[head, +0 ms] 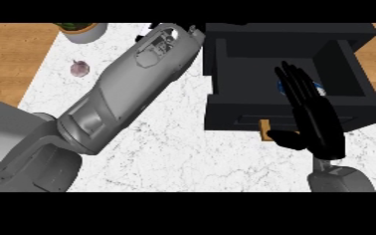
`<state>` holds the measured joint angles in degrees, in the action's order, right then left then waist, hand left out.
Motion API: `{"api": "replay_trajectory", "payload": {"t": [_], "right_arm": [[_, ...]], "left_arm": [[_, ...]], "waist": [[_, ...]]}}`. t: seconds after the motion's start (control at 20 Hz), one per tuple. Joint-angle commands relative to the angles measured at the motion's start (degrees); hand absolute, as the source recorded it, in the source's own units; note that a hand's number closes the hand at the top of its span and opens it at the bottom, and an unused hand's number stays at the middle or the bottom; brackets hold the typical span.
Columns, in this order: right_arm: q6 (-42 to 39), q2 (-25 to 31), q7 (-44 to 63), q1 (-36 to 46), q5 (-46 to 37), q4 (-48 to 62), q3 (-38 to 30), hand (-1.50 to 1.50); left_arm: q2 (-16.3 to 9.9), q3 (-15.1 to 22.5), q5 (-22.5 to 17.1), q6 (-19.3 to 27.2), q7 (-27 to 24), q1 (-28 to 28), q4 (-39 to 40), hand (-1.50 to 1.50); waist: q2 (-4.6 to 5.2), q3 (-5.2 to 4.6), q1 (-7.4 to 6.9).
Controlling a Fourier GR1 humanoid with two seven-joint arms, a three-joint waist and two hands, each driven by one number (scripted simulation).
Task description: Pick up the can, place it into the drawer and close the drawer
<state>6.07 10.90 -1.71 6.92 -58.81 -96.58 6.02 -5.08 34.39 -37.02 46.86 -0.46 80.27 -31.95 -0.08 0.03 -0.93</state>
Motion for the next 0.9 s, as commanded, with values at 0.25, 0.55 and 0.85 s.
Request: {"api": "replay_trajectory", "payload": {"t": [0.25, 0.55, 0.85], "right_arm": [[9.53, -2.58, -2.44, 10.69, -3.37, 21.89, -4.14, -1.50], [14.80, -0.90, -5.88, 16.22, -4.19, 33.00, -7.91, -1.50], [21.44, -3.02, -4.81, 21.06, -9.19, 41.86, -8.16, -1.50]], "left_arm": [[-7.00, 1.62, 3.36, 1.59, 8.31, -4.81, -12.78, -1.50], [-12.63, 1.35, 4.08, -1.89, 11.44, -5.56, -16.52, -1.50], [-15.17, 0.61, 4.38, -2.25, 12.01, -10.24, -20.55, -1.50]], "waist": [[-0.26, 0.01, -1.99], [0.22, 0.07, -2.26], [0.48, 0.03, -2.08]]}}
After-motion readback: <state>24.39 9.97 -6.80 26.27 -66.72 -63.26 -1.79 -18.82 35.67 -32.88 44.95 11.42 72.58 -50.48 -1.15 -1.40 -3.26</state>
